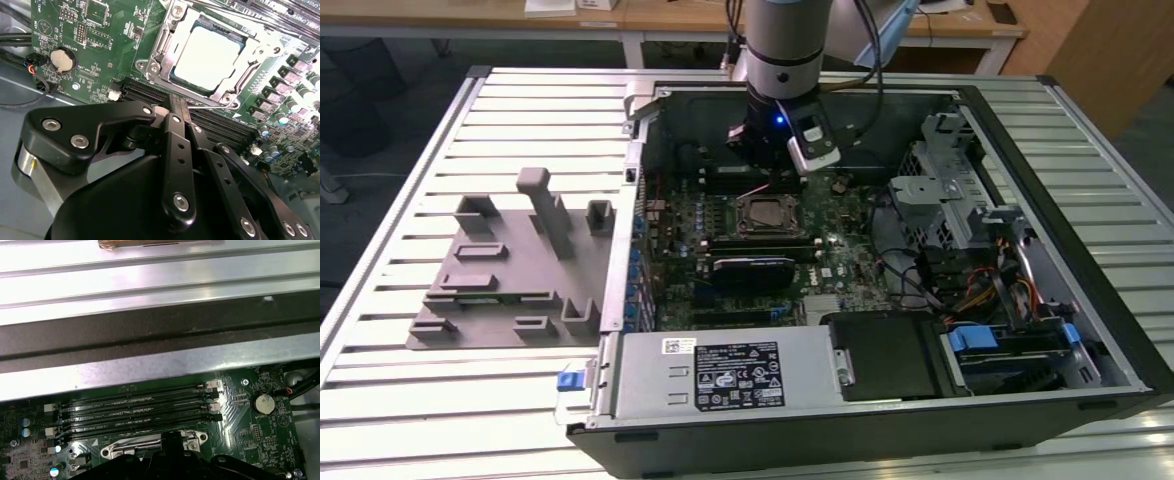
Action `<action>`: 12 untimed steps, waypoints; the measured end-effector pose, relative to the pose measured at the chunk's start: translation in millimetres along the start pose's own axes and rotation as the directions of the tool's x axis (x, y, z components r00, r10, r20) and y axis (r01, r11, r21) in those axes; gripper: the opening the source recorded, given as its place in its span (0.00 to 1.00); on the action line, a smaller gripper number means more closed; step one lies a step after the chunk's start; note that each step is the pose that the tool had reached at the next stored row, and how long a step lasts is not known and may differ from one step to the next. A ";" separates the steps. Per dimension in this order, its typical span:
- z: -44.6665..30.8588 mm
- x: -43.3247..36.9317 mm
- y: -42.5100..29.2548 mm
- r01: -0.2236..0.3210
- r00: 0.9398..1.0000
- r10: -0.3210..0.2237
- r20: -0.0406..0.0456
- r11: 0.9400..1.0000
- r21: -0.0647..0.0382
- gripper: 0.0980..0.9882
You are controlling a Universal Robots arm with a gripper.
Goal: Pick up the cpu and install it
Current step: 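Install the first cpu locking lever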
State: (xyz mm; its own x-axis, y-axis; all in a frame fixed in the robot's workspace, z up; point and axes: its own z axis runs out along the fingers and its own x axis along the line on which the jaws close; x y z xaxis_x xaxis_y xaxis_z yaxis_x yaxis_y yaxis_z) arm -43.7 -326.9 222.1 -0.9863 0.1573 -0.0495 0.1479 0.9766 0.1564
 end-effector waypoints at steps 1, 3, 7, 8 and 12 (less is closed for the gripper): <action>0.2 0.1 -0.1 0.000 1.000 0.000 0.002 1.000 0.000 0.01; 1.0 0.0 -0.1 0.001 1.000 -0.001 0.005 1.000 0.000 0.01; 2.2 0.5 0.9 0.001 1.000 -0.001 0.005 1.000 0.000 0.01; 2.6 0.6 1.3 0.001 1.000 -0.001 0.005 1.000 0.000 0.01; 5.2 0.8 1.6 0.001 1.000 -0.001 0.006 1.000 0.001 0.01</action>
State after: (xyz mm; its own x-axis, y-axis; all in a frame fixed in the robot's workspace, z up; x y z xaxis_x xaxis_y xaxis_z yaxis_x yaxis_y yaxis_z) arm -43.9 -324.5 217.2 -0.9860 0.1573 -0.0551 0.1471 0.9768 0.1553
